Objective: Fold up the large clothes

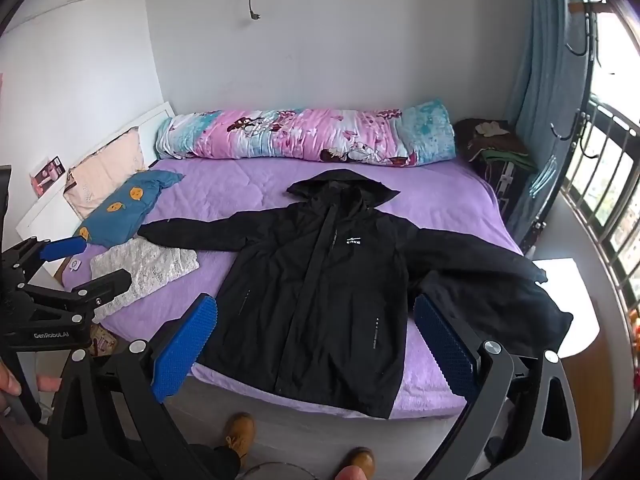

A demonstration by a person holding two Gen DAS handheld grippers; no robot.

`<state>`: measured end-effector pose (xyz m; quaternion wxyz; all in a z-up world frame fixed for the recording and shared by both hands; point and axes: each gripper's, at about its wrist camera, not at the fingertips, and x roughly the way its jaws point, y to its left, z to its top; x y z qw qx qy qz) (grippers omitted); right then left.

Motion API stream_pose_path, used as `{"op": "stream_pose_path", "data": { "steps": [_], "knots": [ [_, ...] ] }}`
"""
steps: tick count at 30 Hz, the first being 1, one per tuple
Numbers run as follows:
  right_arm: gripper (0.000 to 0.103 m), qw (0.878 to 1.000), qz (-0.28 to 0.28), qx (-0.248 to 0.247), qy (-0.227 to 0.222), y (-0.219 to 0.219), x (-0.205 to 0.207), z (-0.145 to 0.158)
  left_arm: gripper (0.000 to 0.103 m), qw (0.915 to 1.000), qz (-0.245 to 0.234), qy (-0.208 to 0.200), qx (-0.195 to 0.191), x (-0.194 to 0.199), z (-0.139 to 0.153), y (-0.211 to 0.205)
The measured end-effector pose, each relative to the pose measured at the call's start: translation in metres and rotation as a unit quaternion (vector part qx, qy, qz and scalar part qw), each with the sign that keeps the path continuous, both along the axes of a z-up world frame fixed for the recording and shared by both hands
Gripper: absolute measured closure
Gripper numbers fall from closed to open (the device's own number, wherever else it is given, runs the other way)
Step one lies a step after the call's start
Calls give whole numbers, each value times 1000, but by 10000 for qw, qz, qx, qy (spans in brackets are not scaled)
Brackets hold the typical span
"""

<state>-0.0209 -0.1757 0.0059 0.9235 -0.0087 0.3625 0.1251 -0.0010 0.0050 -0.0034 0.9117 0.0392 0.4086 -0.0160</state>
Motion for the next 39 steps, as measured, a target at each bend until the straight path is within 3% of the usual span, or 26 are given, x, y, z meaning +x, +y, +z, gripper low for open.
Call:
{"op": "stream_pose_path", "data": {
  "steps": [7, 39],
  "knots": [
    [6, 10000, 52, -17, -17, 4, -4, -4, 6, 10000, 49, -11, 7, 1, 9, 6],
    [6, 10000, 58, 33, 46, 8, -6, -11, 6, 10000, 36, 15, -59, 3, 1, 5]
  ]
}}
